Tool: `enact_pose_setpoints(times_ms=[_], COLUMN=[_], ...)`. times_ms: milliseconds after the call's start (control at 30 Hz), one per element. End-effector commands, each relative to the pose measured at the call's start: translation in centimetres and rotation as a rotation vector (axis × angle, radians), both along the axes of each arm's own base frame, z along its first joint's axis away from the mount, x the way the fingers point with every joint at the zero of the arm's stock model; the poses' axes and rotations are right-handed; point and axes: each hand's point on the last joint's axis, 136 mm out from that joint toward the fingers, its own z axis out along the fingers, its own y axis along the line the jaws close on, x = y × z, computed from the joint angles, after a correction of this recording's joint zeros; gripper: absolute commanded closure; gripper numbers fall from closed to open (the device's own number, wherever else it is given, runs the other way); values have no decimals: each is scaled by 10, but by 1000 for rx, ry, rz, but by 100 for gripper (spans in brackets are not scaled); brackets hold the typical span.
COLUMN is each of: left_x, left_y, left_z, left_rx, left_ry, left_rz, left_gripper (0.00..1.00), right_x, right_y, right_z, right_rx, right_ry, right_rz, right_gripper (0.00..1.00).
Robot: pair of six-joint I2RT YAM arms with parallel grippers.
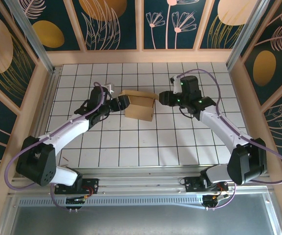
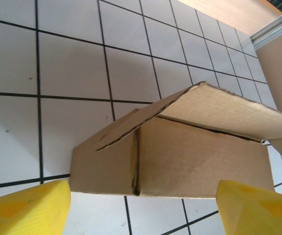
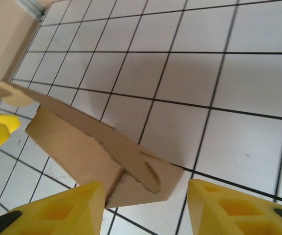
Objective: Fold the paper box
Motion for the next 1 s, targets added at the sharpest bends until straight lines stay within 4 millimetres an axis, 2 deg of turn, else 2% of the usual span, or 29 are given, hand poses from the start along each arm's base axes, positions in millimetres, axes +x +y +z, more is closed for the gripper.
enact_pose_setpoints(times_ms=[0, 100, 133, 300, 433, 500, 667, 800, 967], left_x=[8, 6, 9, 13, 13, 11, 7, 2, -1], left_y=[-15, -18, -21, -25, -28, -30, -35, -39, -42], left_z=[14, 3, 11, -1, -11, -20, -27, -31, -29], left_rx=[-30, 21, 22, 25, 0, -5, -27, -27, -24], left_ry=[-48, -54, -74, -54, -19, 10, 39, 61, 57], left_rz=[-70, -121, -141, -147, -149, -152, -176, -200, -206], left_gripper=[22, 22, 22, 23, 32, 38, 47, 52, 53], right_x=[-2, 1, 2, 6, 6, 7, 13, 15, 19], right_y=[20, 21, 21, 21, 26, 28, 27, 26, 22], right_z=[9, 4, 1, -17, -21, -20, -18, -20, -27], right_rx=[40, 14, 0, -87, -102, -92, -80, -90, -116], right_ry=[-36, -37, -37, -22, -14, -10, 27, 68, 104], right_rz=[57, 58, 57, 41, 37, 27, -21, -40, -81], right_gripper=[50, 50, 51, 54, 61, 72, 86, 88, 92])
